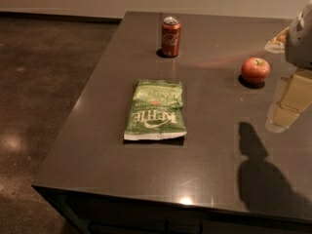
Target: Move apple near coke can
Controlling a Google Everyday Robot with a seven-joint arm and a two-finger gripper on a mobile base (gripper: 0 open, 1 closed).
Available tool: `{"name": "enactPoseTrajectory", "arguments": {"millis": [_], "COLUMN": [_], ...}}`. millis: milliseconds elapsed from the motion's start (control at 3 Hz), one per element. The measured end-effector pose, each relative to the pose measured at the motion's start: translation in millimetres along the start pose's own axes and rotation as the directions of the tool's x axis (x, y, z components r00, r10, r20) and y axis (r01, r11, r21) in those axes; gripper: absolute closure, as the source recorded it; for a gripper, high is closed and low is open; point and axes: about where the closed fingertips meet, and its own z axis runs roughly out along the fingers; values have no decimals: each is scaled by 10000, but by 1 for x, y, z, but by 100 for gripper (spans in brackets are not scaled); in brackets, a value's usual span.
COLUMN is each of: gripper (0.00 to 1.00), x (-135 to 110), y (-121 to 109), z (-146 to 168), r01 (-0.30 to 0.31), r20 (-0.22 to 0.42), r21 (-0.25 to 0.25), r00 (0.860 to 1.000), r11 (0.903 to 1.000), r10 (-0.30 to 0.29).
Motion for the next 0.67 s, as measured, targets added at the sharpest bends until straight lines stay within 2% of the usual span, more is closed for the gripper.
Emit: {"name": "enactPoseTrajectory", "arguments": {"millis": [333,667], "gripper": [0,0], "x": [0,23], "y": [0,-45], "z": [0,19], "r01": [0,-1299], "r20": [0,241], "r21": [0,447], "r00": [10000,9914], "r11": [10000,9905], "r10": [0,1289]}}
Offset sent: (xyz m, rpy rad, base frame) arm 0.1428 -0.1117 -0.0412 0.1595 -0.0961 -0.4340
